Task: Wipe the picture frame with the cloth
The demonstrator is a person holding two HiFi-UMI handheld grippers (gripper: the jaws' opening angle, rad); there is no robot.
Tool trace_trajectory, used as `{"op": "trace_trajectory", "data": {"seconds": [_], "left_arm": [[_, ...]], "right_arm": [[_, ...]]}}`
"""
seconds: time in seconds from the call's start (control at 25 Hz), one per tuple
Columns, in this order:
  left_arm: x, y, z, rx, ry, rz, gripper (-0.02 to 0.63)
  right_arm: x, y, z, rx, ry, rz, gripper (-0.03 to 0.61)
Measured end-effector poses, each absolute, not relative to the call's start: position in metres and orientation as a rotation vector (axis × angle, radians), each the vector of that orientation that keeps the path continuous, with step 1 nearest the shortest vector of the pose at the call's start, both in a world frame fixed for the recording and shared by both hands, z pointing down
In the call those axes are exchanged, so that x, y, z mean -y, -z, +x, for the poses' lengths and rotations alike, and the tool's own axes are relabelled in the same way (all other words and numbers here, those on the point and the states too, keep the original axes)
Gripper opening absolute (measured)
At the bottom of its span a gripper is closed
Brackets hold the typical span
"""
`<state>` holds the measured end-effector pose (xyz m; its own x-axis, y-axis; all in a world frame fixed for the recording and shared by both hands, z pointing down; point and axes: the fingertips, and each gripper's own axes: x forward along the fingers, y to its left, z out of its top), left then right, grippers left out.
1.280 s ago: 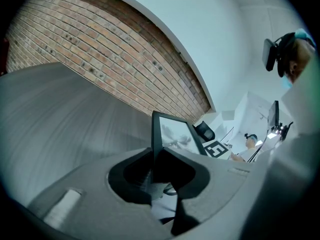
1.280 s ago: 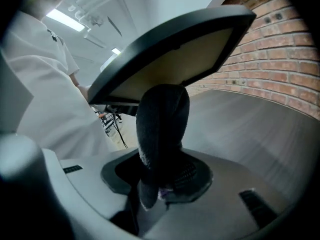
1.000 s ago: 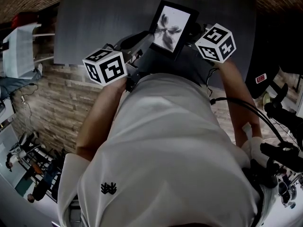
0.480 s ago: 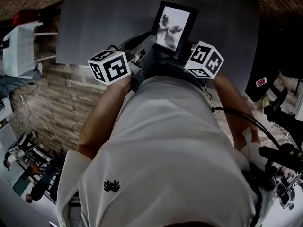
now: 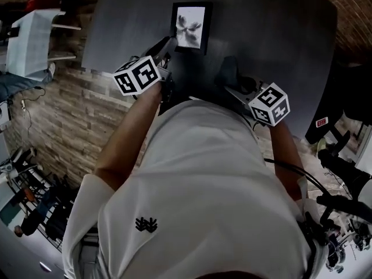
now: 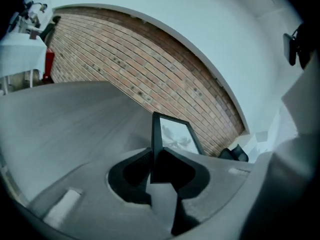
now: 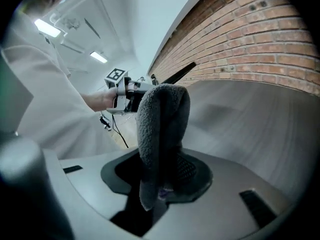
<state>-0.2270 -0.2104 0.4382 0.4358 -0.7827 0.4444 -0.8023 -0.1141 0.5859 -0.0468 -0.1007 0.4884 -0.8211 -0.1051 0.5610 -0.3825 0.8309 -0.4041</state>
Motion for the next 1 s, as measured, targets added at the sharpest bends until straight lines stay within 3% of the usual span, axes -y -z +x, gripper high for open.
{"op": "trace_trajectory", "data": {"seconds": [0.56, 1.0], "left_arm": [[0.225, -0.541, -0.493, 1.651, -0.078, 1.528, 0.077], [0.231, -0.598, -0.536, 1.642, -0.191, 1.488, 0.08]], "right_arm": [[0.117, -0.459, -0.165, 2.402, -0.695, 0.593, 0.14], [0.096, -0.451, -0.21, 2.325, -0.698, 0.711, 0.14]]}}
